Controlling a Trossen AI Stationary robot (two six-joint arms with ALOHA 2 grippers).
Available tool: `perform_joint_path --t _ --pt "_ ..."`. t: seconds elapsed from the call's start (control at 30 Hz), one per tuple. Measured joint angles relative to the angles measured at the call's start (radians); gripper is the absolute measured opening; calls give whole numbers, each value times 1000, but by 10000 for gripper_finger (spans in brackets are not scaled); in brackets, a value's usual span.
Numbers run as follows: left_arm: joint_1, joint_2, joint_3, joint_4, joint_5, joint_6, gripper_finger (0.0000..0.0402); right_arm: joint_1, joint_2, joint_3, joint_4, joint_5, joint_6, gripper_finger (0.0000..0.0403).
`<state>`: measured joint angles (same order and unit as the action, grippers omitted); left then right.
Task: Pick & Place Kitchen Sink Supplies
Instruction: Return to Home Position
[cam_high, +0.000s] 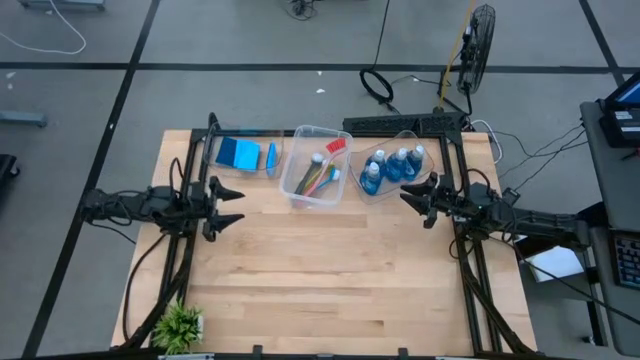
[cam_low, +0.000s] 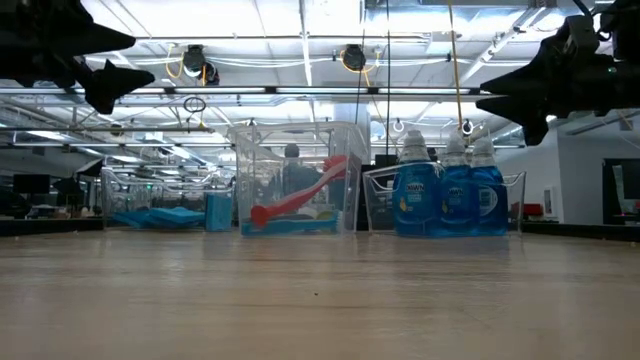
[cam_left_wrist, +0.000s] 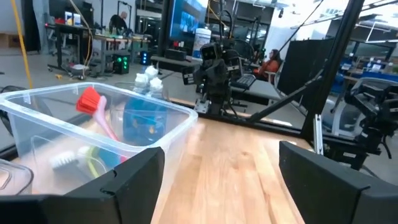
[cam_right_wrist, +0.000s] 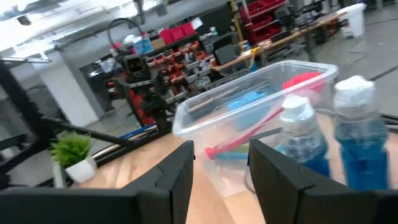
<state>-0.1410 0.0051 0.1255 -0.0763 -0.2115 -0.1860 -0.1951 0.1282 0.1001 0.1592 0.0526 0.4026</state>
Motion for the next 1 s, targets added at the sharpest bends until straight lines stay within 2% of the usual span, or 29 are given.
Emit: perform_joint_path --t 0.43,0.67,0.93,1.0 --pt "0 0 -94 90 -16 -6 305 0 -13 0 -63 -5 -51 142" --pt "0 3 -99 95 -14 20 304 0 -13 0 -77 -2 -80 141" --pt "0 3 -99 91 -7 -100 321 0 -13 0 -73 -3 -45 141" --pt "0 3 -99 90 12 -82 323 0 -13 0 -71 -2 -48 142"
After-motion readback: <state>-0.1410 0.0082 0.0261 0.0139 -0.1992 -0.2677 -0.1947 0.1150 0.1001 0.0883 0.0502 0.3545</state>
